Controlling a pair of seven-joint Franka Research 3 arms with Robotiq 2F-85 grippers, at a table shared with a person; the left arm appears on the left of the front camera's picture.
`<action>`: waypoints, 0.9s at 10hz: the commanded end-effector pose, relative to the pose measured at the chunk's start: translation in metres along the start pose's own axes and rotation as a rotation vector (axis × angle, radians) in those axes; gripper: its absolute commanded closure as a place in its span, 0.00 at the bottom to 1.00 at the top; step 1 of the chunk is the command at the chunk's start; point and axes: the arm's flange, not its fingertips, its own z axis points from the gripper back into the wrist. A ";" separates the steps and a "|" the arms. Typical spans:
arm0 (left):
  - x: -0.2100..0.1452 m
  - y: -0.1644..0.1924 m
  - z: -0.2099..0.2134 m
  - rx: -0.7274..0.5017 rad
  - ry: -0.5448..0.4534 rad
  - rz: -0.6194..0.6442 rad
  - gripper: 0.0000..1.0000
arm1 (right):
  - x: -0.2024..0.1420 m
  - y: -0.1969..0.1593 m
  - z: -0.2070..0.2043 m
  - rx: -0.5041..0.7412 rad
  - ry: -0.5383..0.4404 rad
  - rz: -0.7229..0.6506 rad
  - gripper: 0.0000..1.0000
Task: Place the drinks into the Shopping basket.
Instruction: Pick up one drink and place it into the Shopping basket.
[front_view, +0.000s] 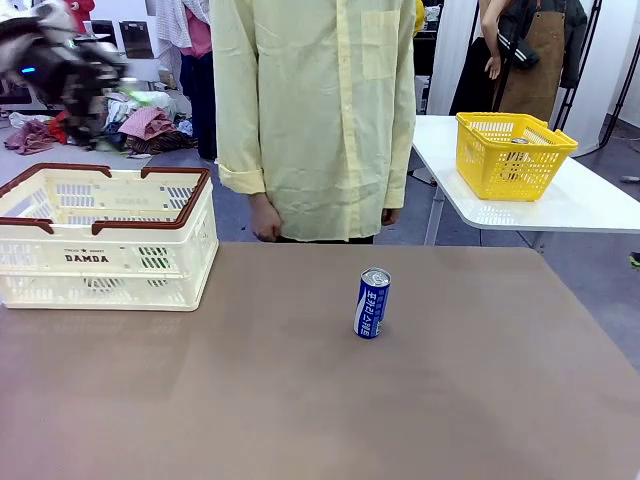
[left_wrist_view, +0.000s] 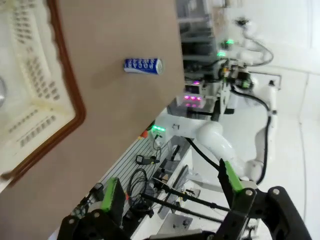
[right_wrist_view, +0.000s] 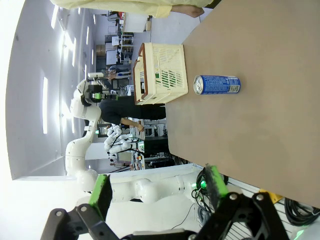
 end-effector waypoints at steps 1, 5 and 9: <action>0.031 -0.025 -0.056 0.112 0.157 0.080 0.00 | 0.001 0.004 0.000 0.018 -0.008 -0.011 0.00; 0.037 -0.092 -0.227 0.375 0.214 -0.002 0.00 | 0.001 0.004 0.000 0.018 -0.008 -0.011 0.00; 0.030 -0.101 -0.250 0.336 0.257 -0.022 0.00 | 0.001 0.004 0.000 0.018 -0.008 -0.011 0.00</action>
